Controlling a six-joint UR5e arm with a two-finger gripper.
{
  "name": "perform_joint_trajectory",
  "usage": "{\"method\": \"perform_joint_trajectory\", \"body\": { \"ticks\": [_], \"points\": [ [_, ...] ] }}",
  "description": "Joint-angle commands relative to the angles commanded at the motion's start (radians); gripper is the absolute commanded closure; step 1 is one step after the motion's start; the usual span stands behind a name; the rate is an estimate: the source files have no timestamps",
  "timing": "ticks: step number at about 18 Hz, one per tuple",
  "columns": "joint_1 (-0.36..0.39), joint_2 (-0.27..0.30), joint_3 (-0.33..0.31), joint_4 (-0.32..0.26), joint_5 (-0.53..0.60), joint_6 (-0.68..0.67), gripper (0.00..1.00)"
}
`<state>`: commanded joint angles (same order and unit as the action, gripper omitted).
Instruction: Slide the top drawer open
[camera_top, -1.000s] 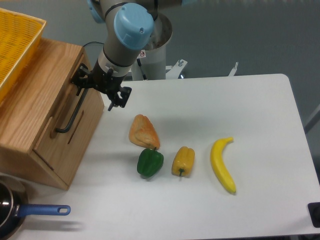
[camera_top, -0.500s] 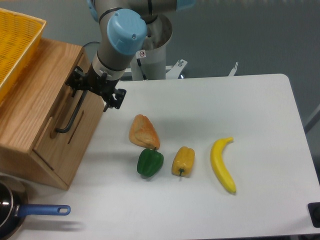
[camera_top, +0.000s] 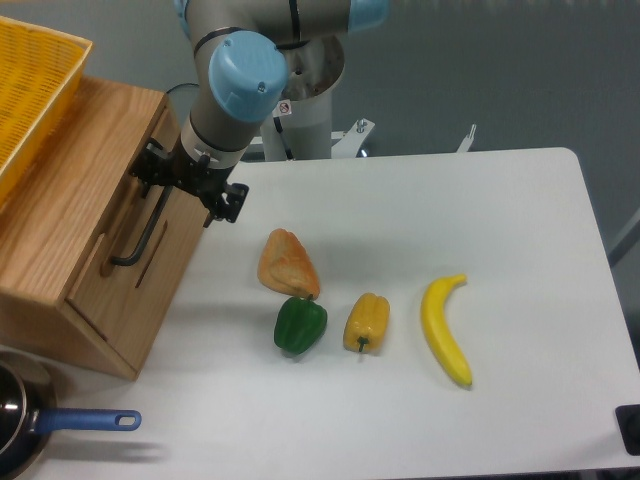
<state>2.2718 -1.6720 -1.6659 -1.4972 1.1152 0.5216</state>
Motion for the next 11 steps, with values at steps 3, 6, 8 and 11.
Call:
{"method": "perform_joint_trajectory", "body": {
  "ticks": [3, 6, 8, 11],
  "points": [
    [0.002, 0.002, -0.002, 0.000, 0.000, 0.000, 0.00],
    [0.000, 0.000, 0.000, 0.002, 0.002, 0.000, 0.00],
    [0.000, -0.005, 0.000, 0.002, 0.003, 0.000, 0.00],
    [0.000, -0.009, -0.002, 0.002, 0.009, 0.002, 0.00]
  ]
}}
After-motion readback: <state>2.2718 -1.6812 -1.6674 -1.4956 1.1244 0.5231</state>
